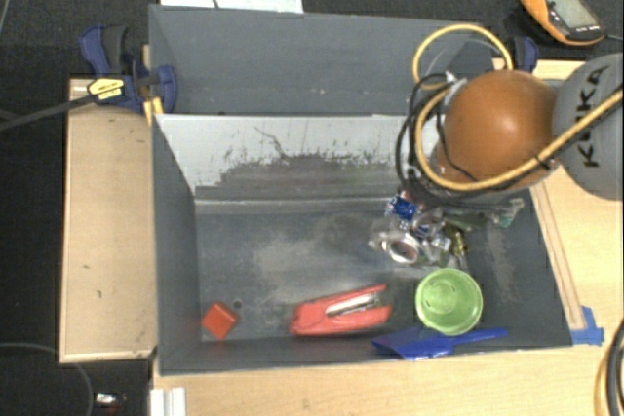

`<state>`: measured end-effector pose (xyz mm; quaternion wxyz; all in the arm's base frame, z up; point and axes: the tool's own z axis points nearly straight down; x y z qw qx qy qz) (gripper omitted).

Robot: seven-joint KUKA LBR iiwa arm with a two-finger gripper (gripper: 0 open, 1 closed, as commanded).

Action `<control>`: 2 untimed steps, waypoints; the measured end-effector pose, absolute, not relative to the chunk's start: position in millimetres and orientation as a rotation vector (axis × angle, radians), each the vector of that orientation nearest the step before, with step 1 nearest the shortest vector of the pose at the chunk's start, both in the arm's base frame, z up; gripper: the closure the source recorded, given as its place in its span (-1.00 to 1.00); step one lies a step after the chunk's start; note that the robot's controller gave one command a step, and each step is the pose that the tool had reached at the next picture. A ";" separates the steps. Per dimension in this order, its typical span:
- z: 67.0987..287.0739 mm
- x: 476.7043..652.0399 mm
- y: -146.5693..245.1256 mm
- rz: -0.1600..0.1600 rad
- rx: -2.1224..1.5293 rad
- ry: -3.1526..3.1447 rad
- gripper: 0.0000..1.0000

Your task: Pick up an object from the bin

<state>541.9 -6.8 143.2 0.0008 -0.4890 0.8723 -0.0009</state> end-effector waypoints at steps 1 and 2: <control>217.8 553.1 -22.5 0.003 -1.503 2.762 1.00; 244.8 522.9 -36.9 0.001 -1.565 2.725 1.00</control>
Offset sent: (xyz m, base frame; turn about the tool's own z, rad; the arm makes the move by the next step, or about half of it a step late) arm -0.0261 -0.0339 0.1047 -0.0312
